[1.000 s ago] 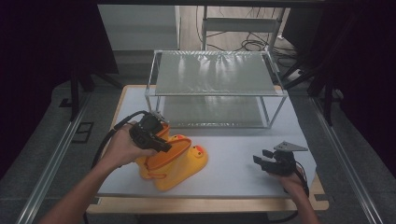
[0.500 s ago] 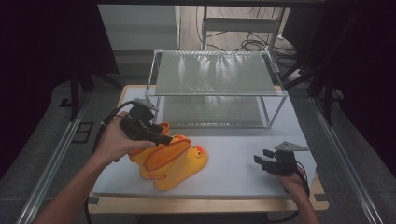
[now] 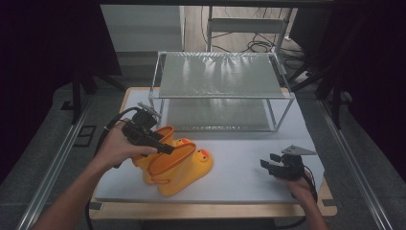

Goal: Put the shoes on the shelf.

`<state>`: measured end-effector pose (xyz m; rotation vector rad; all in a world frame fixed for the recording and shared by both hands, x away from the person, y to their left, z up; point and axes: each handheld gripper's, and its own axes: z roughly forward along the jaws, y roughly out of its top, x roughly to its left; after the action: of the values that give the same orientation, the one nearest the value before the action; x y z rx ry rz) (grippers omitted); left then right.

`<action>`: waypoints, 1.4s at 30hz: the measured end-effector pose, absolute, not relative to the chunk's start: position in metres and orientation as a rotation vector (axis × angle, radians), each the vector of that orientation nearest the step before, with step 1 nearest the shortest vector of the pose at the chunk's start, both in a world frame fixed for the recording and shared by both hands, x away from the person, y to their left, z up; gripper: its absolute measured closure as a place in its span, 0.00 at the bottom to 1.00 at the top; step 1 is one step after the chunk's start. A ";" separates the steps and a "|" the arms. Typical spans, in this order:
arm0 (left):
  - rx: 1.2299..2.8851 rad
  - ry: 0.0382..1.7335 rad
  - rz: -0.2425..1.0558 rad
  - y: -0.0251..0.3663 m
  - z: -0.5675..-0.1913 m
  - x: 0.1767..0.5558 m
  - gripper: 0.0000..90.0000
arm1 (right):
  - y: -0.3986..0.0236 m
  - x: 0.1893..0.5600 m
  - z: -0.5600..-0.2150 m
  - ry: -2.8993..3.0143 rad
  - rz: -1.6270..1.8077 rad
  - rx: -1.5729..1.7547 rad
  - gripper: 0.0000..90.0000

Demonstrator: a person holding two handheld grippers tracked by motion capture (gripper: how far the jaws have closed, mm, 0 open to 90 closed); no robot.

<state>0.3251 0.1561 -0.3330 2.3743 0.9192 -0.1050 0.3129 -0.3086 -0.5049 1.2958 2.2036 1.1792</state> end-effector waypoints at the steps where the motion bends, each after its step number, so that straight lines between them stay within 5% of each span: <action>1: 2.379 0.920 -0.107 0.155 -0.335 0.325 0.40 | -0.309 0.313 -0.505 2.203 1.179 1.294 0.49; 8: 2.461 0.939 -0.031 0.139 -0.347 0.324 0.46 | -0.309 0.313 -0.505 2.201 1.175 1.301 0.49; 17: 2.507 0.966 0.058 0.128 -0.354 0.321 0.91 | -0.310 0.314 -0.506 2.199 1.167 1.308 0.49; 30: 2.406 0.959 -0.085 0.128 -0.345 0.337 0.92 | -0.313 0.315 -0.506 2.177 1.165 1.329 0.50; 42: 2.342 0.809 -0.133 0.092 -0.280 0.332 0.91 | -0.318 0.315 -0.505 2.162 1.161 1.352 0.50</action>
<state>0.3322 0.0915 -0.2803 2.3424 0.8094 -0.1327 0.3147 -0.3177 -0.5053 1.3518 2.1615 1.1611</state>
